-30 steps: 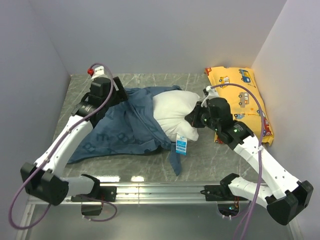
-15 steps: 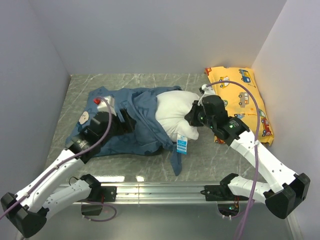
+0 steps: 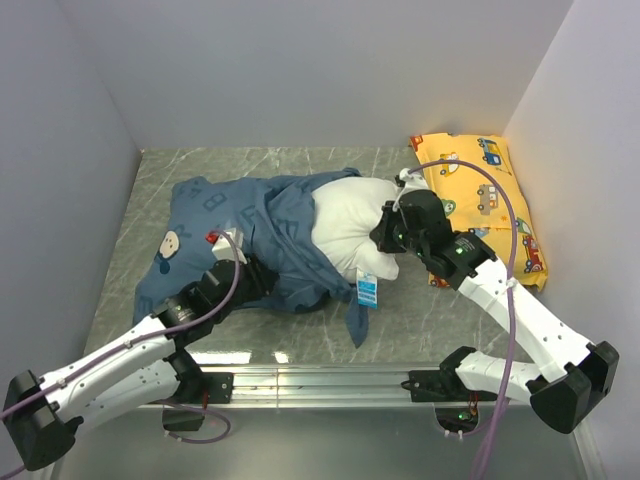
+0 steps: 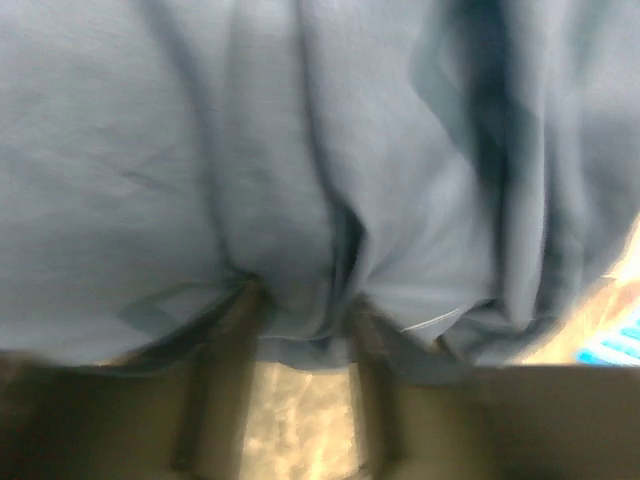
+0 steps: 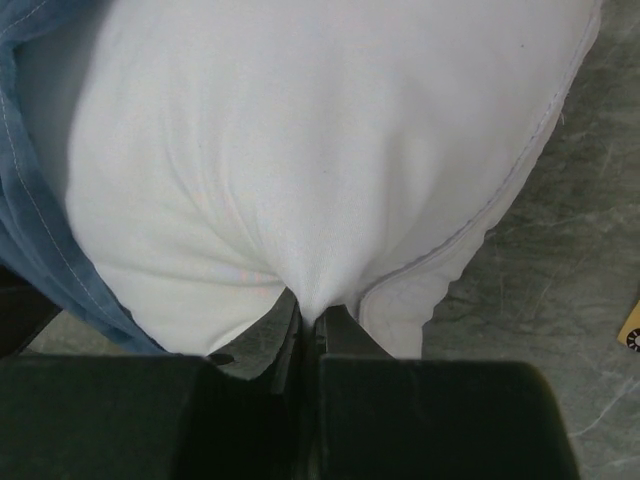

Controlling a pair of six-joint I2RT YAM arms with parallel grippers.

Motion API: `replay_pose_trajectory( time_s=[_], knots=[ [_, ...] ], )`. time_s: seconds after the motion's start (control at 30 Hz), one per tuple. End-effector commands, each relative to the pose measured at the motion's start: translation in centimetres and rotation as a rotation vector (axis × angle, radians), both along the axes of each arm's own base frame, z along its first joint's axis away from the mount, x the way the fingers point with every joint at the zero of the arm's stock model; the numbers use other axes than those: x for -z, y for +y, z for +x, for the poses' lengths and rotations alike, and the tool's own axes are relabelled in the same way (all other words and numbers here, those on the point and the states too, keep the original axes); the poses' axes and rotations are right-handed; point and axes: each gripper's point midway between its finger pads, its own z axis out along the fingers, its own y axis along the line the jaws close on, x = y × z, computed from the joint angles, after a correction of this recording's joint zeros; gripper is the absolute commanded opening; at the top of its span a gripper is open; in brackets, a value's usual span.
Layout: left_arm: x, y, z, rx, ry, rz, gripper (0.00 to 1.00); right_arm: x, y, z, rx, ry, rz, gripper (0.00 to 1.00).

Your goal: Remove the pillowcase from the pillow

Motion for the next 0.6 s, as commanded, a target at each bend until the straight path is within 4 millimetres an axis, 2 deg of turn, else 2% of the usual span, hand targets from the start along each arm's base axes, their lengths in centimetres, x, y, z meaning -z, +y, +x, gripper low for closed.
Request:
replay_pose_trajectory(
  time_s=[0.0,0.07,0.1,0.17,0.23,0.27,0.33,0.4,0.43,0.47,0.5,0.57],
  knots=[
    [-1.1,1.1,1.6,-0.140,-0.016,-0.003,0.27,-5.4,0.7,1.0,0.000,-0.140,0.069,0.00],
    [-1.1,3.2,1.5,-0.218,0.011,0.074,0.13,-6.0,0.3,1.0,0.008,-0.153,0.059,0.00],
    [-2.0,5.3,1.9,-0.328,-0.018,0.087,0.05,-6.2,0.4,1.0,0.003,-0.160,0.058,0.00],
    [-3.2,7.7,1.5,-0.403,-0.031,0.118,0.00,-6.8,0.1,1.2,0.006,-0.173,0.049,0.00],
    [-5.5,10.4,1.5,-0.491,-0.084,0.105,0.00,-7.1,-0.6,1.5,0.022,-0.176,0.032,0.00],
    [-6.8,11.3,1.6,-0.519,-0.110,0.097,0.01,-8.0,-0.9,1.7,0.033,-0.191,0.038,0.00],
    [-7.8,14.2,1.7,-0.606,-0.124,0.141,0.00,-8.8,-2.1,2.2,0.061,-0.203,0.045,0.00],
    [-9.1,15.5,2.2,-0.631,-0.135,0.171,0.01,-9.8,-2.8,2.3,0.058,-0.211,0.073,0.00],
    [-9.8,16.8,2.7,-0.674,-0.139,0.166,0.01,-10.1,-3.3,2.3,0.062,-0.212,0.084,0.00],
    [-9.9,17.3,3.1,-0.691,-0.134,0.180,0.01,-10.2,-4.6,2.8,0.096,-0.214,0.090,0.00],
    [-10.3,17.9,3.4,-0.698,-0.140,0.202,0.01,-10.3,-5.2,2.9,0.106,-0.216,0.096,0.00],
    [-12.9,19.5,4.3,-0.745,-0.174,0.175,0.00,-10.1,-6.0,3.0,0.115,-0.212,0.106,0.00]
  ],
)
